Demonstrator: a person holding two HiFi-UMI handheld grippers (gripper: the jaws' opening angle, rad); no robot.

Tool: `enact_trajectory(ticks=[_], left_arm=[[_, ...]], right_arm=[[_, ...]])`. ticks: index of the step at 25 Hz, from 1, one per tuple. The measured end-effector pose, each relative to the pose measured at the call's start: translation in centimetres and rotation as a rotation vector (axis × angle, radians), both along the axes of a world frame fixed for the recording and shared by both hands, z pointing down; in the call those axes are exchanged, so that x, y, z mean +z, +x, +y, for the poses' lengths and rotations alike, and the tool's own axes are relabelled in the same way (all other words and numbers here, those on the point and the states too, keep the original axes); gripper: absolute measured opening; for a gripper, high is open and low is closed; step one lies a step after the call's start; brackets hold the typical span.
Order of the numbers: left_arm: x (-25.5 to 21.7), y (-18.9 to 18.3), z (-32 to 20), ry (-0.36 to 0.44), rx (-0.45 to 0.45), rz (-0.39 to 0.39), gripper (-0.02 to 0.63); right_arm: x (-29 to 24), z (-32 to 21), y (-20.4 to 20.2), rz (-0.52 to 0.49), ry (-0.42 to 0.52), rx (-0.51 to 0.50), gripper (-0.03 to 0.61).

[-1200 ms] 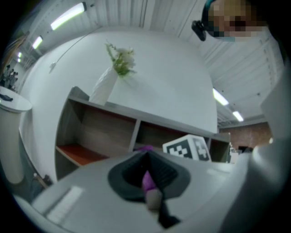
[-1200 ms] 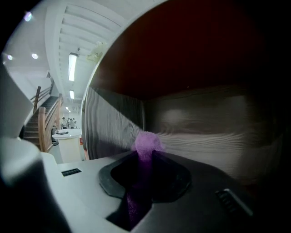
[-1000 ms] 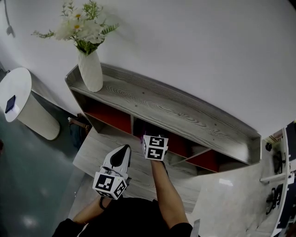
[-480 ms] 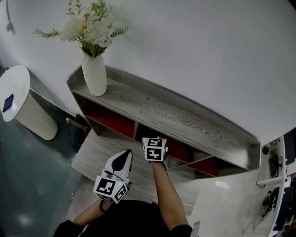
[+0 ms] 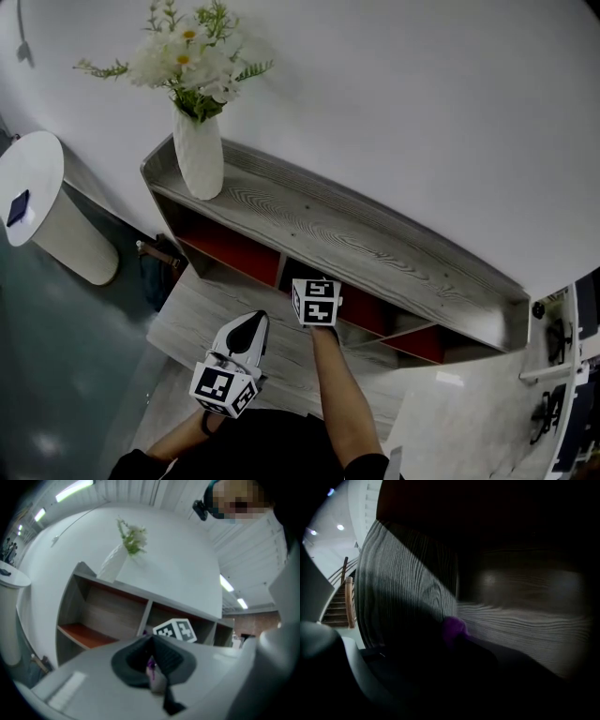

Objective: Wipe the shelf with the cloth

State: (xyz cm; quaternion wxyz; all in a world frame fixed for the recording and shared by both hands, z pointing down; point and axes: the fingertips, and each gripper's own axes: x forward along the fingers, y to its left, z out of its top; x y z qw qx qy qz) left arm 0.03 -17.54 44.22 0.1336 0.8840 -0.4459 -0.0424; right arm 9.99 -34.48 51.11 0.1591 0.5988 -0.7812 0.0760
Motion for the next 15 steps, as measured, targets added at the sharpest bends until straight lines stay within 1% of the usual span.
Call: enact_trajectory(ticks=[3,10,15], left_arm=[[-0.1,-0.1,0.2,0.004,0.004,-0.009,0.005],[-0.4,0.0,0.9,0.017,0.016,-0.017,0.005],[-0.5,0.3,1.6,0.023,0.037,-0.024,0.005]], right_arm=[[-0.3,0.1,-0.1,-0.024,0.012,-0.013,0.064],[-1.1,1.3,-0.8,-0.137,0.029,-0.027,0.063],[-1.6,2.9,-1.7,-0.169,0.052,-0.036,0.063]])
